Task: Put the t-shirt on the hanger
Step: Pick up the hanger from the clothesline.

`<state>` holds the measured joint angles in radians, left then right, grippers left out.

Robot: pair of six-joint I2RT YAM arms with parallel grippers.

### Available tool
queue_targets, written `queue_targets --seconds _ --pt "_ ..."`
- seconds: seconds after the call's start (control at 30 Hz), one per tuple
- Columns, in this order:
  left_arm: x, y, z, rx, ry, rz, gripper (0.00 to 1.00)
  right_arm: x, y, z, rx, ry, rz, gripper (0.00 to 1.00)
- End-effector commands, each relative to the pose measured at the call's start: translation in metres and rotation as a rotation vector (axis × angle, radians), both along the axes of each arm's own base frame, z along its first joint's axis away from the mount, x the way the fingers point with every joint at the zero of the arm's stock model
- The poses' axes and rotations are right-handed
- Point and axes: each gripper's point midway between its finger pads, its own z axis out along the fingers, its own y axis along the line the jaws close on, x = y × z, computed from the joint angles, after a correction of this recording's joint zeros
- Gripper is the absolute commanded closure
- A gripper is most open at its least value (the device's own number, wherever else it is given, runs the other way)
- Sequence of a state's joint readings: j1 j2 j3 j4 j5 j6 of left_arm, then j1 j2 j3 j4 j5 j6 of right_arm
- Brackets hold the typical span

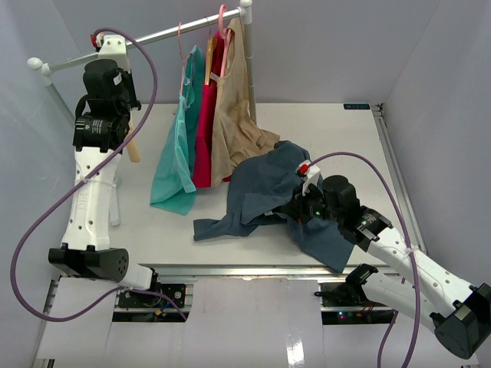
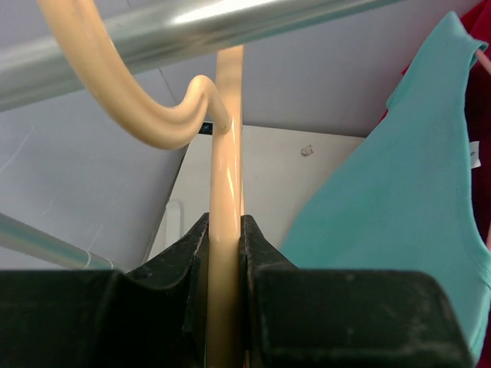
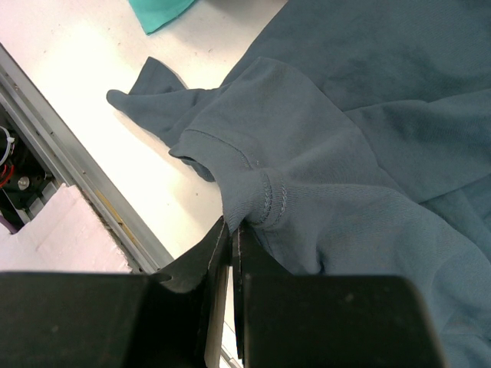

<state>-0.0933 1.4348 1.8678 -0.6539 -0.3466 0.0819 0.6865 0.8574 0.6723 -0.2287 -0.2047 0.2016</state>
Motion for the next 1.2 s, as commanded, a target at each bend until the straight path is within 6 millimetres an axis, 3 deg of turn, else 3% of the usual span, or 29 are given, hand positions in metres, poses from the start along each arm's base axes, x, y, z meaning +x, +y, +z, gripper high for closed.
queue_targets --seconds 0.0,0.2,0.33,0.57,0.8,0.93,1.03,1.17 --pt "-0.032 0.002 0.038 -0.02 -0.107 -0.001 1.0 0.005 0.004 0.013 0.032 -0.051 0.006 0.92" --pt "-0.051 -0.002 0.001 -0.079 -0.01 -0.01 1.0 0.002 0.006 0.016 0.045 -0.049 0.021 0.92" --pt "-0.067 -0.002 -0.036 -0.112 0.039 0.002 1.0 0.002 0.004 0.017 0.045 -0.054 0.015 0.92" --pt "-0.097 0.001 -0.043 -0.097 0.017 -0.009 1.0 0.005 0.004 0.014 0.031 -0.044 0.005 0.92" --pt "-0.136 -0.022 -0.063 -0.183 0.01 -0.132 1.0 0.01 0.0 0.009 0.01 -0.033 -0.033 0.92" --pt "-0.169 -0.07 -0.051 -0.291 -0.069 -0.404 1.0 0.011 0.0 0.008 0.006 -0.031 -0.036 0.92" --pt "-0.196 -0.066 -0.035 -0.305 -0.132 -0.397 1.0 0.012 -0.001 0.006 -0.001 -0.029 -0.044 0.92" --pt "-0.214 -0.054 -0.02 -0.301 -0.172 -0.343 1.0 0.017 -0.004 0.006 -0.009 -0.029 -0.08 0.92"
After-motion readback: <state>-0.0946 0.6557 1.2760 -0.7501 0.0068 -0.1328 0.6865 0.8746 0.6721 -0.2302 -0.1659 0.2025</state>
